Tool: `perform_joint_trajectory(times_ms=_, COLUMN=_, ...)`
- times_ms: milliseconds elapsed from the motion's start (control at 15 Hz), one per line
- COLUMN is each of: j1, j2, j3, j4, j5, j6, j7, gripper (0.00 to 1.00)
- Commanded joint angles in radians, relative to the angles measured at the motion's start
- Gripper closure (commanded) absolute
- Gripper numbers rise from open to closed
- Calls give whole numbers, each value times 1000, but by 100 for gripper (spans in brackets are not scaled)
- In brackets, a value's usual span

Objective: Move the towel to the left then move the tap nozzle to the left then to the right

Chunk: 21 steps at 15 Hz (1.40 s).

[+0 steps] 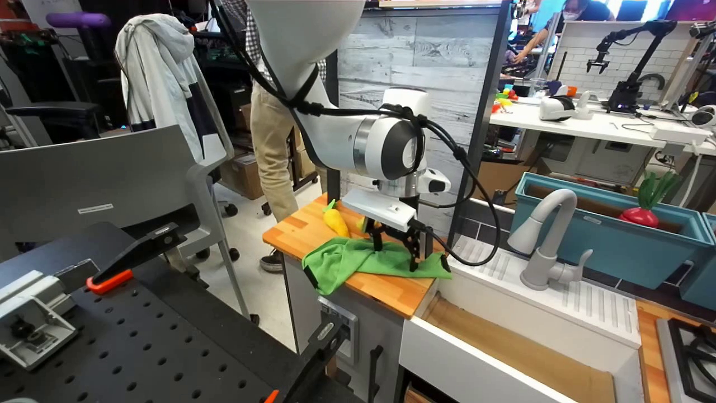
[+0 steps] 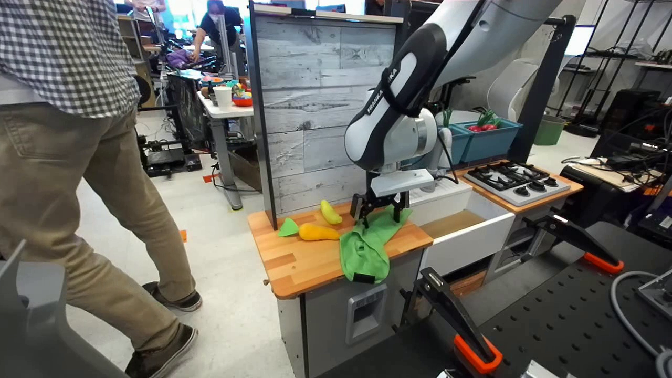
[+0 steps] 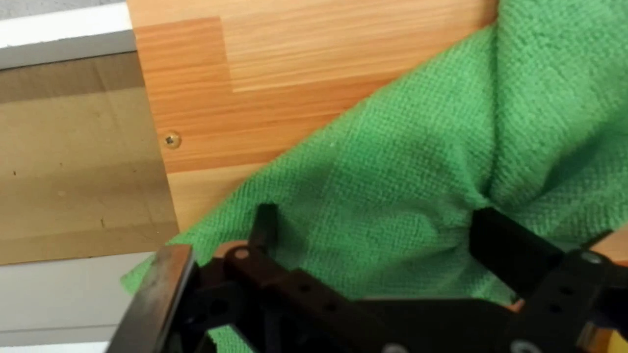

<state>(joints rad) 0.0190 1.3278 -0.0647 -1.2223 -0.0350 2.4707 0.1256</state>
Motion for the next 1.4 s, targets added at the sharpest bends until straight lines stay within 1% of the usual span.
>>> perform_joint_trajectory(times_ms=0, j1=23, j2=76, j3=-25, j4=111, j5=-27, j6=-32, j7=-8, gripper=0)
perform_joint_trajectory(times_ms=400, j1=47, j2=104, j3=-18, j4=189, j5=-47, j6=-61, j7=-7, gripper=0)
perform_joint_trajectory(times_ms=733, j1=82, j2=135, j3=-13, j4=254, j5=-51, j6=-94, j7=-7, gripper=0)
perform_joint_trajectory(times_ms=1200, j1=125, j2=171, j3=-15, j4=318, j5=-70, j6=-104, j7=-9, gripper=0)
perform_joint_trajectory(times_ms=1333, j1=134, j2=171, j3=-17, j4=319, j5=-73, j6=-102, j7=-11, gripper=0)
